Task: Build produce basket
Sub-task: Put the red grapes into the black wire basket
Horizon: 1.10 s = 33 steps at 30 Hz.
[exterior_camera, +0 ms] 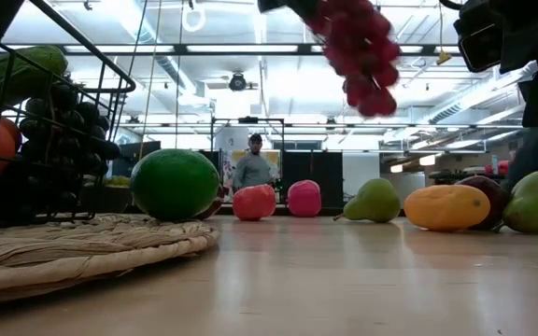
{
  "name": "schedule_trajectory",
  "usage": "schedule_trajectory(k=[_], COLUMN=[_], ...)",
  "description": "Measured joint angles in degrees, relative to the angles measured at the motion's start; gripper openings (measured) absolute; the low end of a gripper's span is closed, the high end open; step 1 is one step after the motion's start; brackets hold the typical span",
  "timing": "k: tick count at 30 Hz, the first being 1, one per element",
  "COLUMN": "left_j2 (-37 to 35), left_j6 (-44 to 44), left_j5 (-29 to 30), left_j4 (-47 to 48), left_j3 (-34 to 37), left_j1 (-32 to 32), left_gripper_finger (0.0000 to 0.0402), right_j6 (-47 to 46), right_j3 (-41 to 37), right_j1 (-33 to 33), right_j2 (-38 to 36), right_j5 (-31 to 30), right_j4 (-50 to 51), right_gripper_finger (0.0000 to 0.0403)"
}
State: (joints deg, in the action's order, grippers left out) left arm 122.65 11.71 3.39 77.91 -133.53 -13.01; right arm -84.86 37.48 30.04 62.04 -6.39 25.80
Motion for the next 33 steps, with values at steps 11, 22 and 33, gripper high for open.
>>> schedule_trajectory(k=[11,22,33], left_j2=[-5.62,-7.65,-8.13], left_j6=[6.19,15.44,35.15], left_j5=[0.96,1.12,3.02], left_j4=[10.22,12.12,12.11], left_j3=[0.15,0.23,0.23], left_j1=[-5.37,-10.76,-15.83], left_gripper_finger=[0.0001,0.0001,0.0002], right_j6=[1.05,1.05,4.03], right_j3=[0.02,0.02,0.02], right_j1=[0.01,-0.2,-0.11], right_j2=[0.0,0.0,0.0], right_j5=[-3.69,-5.08,-2.38], right_j4=[1.86,2.39,2.16], right_gripper_finger=[0.0272,0.0272,0.0272])
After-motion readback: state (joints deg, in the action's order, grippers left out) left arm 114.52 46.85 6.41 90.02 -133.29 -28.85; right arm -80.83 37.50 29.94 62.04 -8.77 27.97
